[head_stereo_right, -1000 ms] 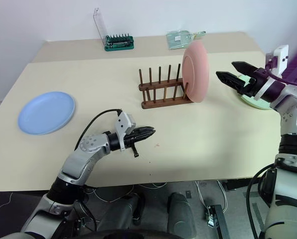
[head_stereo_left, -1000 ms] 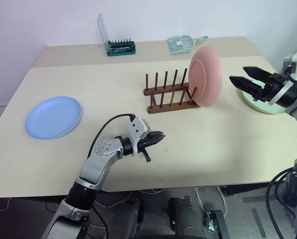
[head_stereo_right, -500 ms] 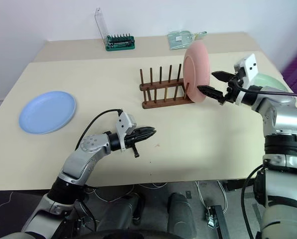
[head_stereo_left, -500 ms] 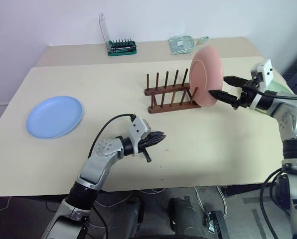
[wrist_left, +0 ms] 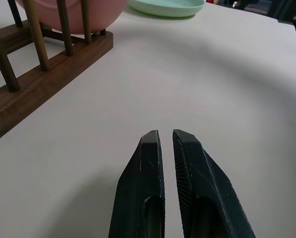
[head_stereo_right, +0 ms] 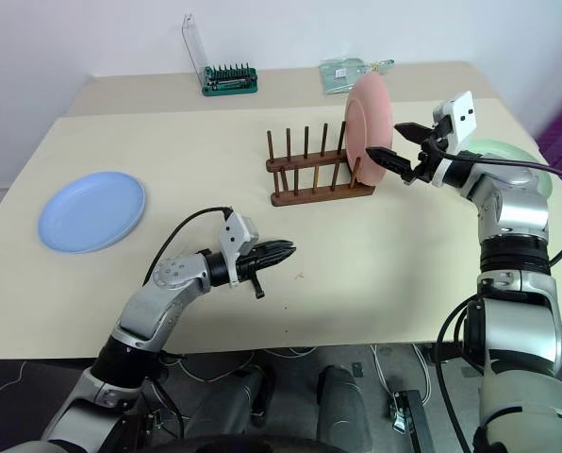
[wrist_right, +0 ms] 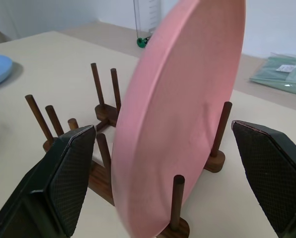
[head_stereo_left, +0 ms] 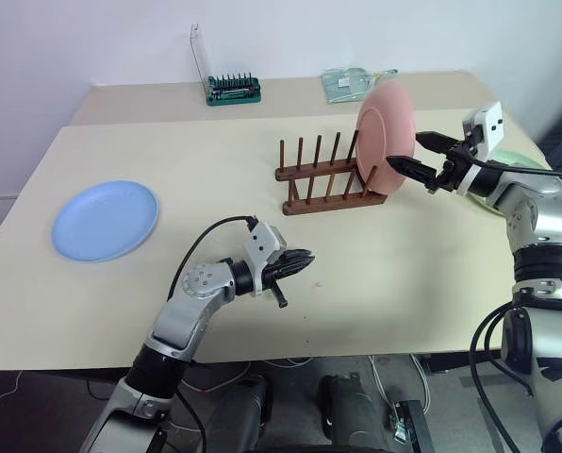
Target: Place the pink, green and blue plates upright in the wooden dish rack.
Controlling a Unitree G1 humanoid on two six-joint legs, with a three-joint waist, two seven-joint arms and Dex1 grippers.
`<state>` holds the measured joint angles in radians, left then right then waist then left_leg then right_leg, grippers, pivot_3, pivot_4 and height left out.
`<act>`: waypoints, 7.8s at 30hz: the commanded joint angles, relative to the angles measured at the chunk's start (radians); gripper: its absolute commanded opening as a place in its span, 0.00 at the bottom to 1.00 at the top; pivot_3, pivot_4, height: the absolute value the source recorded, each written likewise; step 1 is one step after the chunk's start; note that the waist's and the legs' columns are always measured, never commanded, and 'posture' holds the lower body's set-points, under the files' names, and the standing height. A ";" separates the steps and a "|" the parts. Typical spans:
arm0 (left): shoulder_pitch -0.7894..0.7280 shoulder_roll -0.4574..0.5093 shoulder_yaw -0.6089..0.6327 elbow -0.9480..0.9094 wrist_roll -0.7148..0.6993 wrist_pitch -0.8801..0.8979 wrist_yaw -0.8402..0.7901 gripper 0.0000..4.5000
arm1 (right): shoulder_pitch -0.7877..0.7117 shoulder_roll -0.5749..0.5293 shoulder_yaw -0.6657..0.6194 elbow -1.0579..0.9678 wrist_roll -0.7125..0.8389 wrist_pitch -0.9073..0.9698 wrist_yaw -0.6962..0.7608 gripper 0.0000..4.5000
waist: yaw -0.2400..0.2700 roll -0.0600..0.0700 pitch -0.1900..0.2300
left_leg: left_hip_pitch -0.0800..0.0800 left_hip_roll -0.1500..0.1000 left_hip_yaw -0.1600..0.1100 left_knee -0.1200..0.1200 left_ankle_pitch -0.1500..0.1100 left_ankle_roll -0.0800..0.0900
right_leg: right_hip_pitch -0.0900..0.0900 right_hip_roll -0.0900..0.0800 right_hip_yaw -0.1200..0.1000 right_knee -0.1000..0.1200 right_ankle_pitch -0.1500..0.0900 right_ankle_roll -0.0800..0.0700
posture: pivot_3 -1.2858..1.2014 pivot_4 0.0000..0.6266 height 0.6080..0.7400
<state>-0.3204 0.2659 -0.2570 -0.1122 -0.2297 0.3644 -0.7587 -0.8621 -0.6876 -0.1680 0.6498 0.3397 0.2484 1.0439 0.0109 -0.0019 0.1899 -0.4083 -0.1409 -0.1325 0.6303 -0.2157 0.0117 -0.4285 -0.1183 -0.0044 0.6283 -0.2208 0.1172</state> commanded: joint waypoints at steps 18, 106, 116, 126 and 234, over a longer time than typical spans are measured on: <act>-0.020 0.008 0.003 -0.016 -0.003 -0.019 -0.010 0.08 | -0.066 -0.148 0.262 0.443 -0.544 -0.374 -0.496 0.99 | -0.022 0.000 0.000 | 0.000 0.000 0.002 0.000 0.000 -0.001 | 0.000 0.000 0.001 0.001 0.000 0.000 | 0.52 0.24 1.00; -0.030 -0.012 0.148 -0.024 0.026 -0.033 0.201 0.14 | -0.273 0.097 0.042 -0.245 0.077 0.007 -0.059 0.95 | -0.005 0.002 -0.001 | 0.000 0.000 -0.001 -0.001 0.000 0.000 | -0.002 0.000 0.001 0.000 0.000 0.000 | 0.52 0.24 1.00; -0.112 -0.101 0.731 -0.206 -0.029 0.281 0.868 0.93 | -0.072 0.188 0.224 -0.693 0.125 0.120 0.008 0.96 | -0.028 -0.004 0.000 | 0.000 0.001 -0.001 -0.001 -0.001 -0.002 | -0.003 0.001 0.001 0.002 0.000 0.000 | 0.52 0.24 1.00; -0.138 -0.208 1.123 -0.364 -0.179 0.654 1.150 0.93 | -0.047 0.232 0.258 -0.658 0.124 0.120 0.039 0.96 | 0.003 -0.011 0.000 | 0.000 0.000 -0.003 0.002 -0.002 -0.004 | 0.000 0.003 0.000 0.001 0.001 0.002 | 0.52 0.24 1.00; 0.133 0.162 0.169 -0.297 -0.160 0.112 0.277 0.89 | -0.310 0.533 -0.121 -0.190 0.682 0.666 -0.846 0.00 | -0.027 -0.012 0.002 | 0.001 0.012 0.001 -0.015 0.005 -0.013 | -0.014 0.021 0.021 0.000 0.006 -0.010 | 0.52 0.24 1.00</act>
<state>-0.1790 0.4305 -0.0973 -0.3681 -0.3923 0.4802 -0.4776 -1.1209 -0.1597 -0.2732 0.4685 1.0266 0.9250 0.1928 -0.0163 -0.0143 0.1914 -0.4077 -0.1287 -0.1315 0.6151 -0.2110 -0.0011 -0.4422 -0.0975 0.0168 0.6286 -0.2145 0.1072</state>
